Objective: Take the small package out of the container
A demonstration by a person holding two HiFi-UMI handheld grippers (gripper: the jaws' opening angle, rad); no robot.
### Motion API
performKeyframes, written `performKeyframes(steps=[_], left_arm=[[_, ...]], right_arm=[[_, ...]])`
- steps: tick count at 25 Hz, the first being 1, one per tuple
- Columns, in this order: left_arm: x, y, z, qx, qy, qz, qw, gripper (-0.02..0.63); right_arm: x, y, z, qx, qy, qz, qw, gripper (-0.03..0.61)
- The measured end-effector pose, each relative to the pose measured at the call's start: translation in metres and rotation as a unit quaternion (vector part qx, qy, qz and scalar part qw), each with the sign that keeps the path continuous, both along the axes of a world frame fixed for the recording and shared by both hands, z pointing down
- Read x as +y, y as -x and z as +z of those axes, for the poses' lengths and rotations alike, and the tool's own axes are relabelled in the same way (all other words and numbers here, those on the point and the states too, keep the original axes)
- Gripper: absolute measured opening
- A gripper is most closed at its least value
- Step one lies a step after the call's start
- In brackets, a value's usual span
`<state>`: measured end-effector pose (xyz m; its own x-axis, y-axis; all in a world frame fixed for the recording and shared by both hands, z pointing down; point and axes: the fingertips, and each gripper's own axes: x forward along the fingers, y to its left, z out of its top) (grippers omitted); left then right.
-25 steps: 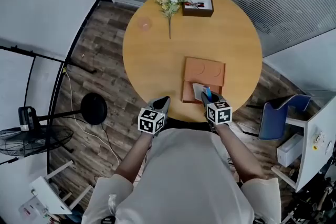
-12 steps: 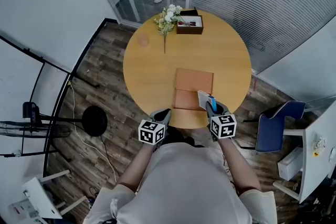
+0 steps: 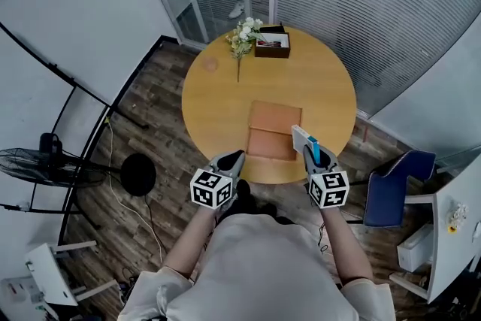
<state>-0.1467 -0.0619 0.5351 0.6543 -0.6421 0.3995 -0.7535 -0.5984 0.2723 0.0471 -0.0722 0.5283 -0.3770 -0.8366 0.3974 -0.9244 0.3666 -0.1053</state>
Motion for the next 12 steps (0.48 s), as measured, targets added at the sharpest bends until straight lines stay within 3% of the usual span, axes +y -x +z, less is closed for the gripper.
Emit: performKeyframes(steps=[12], left_arm=[[-0.001, 0.023, -0.078, 0.02, -0.082, 0.014, 0.9964, 0.02]], right_arm=[[0.019, 0.009, -0.067, -0.008, -0.074, 0.024, 0.997, 0.051]])
